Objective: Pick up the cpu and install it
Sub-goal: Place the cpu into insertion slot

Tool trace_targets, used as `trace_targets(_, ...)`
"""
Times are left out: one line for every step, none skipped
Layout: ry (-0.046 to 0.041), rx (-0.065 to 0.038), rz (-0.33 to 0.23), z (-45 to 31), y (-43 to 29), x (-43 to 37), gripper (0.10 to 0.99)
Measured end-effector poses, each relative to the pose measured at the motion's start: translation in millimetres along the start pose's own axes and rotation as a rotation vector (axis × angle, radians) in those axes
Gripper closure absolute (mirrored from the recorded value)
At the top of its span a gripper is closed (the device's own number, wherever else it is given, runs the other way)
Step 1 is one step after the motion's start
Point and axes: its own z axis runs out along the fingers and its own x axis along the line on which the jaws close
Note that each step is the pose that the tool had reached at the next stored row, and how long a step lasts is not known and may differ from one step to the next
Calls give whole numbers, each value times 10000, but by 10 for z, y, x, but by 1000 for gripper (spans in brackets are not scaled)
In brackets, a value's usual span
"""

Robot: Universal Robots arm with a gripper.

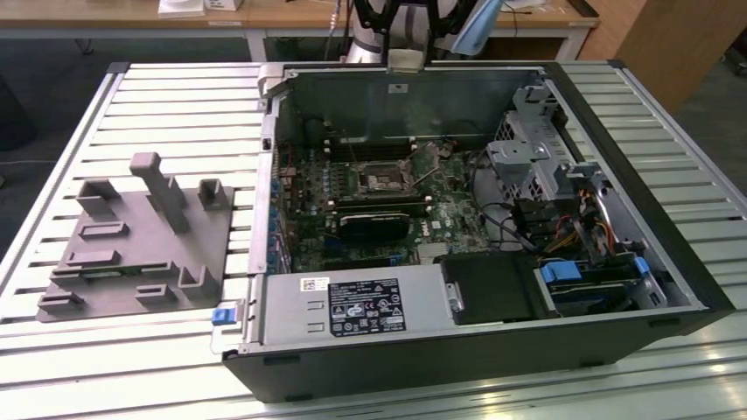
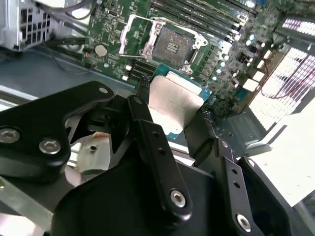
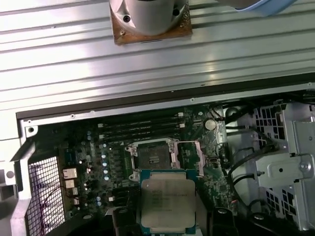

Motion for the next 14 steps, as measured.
trace_targets(-7,2,156,3,0,0,553)
trace_targets(-16,4,338,7,0,0,553)
trace_targets(-23,6,500,10,0,0,553)
trace_targets(-30,9,658,13,-1,0,553)
trace_targets(-37,10,822,17,-1,0,553)
trace_targets(-44,12,973,20,-1,1,553)
trace_targets(-51,14,1122,23,-1,1,553)
trace_targets(-57,17,1275,25,-1,1,553)
trace_targets(-64,18,1425,28,-1,1,553)
trace_targets(-71,20,1574,31,-1,1,553)
trace_targets(-77,21,1725,33,0,1,553)
trace_targets(-83,23,1864,35,0,1,553)
trace_targets(-89,25,1999,37,0,1,553)
trace_targets(-95,27,2137,40,0,1,553)
